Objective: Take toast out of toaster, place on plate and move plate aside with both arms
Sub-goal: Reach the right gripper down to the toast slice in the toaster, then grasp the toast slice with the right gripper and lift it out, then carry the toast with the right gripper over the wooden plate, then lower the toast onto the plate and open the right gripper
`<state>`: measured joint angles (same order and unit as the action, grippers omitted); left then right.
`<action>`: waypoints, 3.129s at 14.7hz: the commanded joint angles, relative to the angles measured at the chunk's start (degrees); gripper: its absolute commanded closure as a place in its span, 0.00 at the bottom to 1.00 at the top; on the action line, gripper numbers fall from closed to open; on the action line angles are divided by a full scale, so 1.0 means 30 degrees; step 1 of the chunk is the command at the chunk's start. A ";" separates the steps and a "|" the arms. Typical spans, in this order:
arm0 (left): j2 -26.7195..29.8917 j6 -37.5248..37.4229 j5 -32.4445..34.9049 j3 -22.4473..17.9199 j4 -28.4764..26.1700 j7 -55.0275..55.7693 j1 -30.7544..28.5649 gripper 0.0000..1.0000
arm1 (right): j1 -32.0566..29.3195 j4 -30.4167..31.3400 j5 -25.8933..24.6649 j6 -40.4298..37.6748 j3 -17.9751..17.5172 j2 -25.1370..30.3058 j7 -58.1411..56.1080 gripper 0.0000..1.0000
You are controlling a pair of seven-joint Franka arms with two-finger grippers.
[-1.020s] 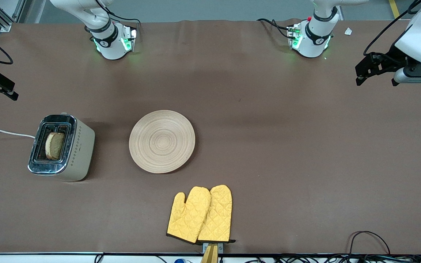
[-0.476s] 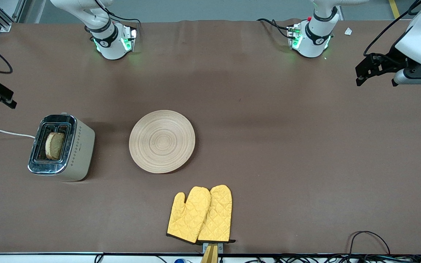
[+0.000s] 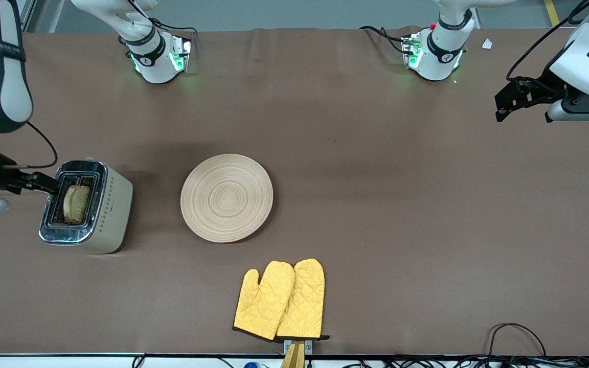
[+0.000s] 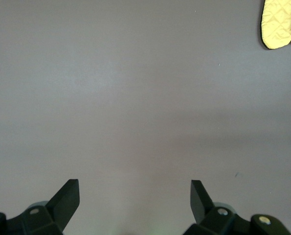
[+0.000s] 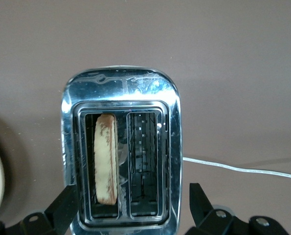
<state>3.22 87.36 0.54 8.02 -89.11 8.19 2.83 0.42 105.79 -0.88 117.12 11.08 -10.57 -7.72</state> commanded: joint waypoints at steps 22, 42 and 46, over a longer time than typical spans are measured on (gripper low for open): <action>0.0158 0.0177 -0.0179 0.0110 -0.0150 0.0201 -0.0122 0.00 | 0.6178 -0.3565 0.1349 -0.4795 -0.0443 -0.0314 0.6757 1.00; 0.0158 0.0089 -0.0179 0.0139 -0.0150 0.0289 -0.0064 0.00 | 1.0616 0.3372 0.5685 0.7984 -0.0442 -0.4211 0.9319 0.88; -0.0424 -0.0317 -0.0179 0.0169 -0.0208 -0.0120 -0.0035 0.00 | 1.0611 0.4784 0.5453 0.8156 -0.0413 -0.3799 0.8846 0.00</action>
<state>3.07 87.35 0.52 8.10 -89.47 8.19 2.84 31.84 116.68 14.73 140.61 10.43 -24.23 20.23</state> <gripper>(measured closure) 0.000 0.722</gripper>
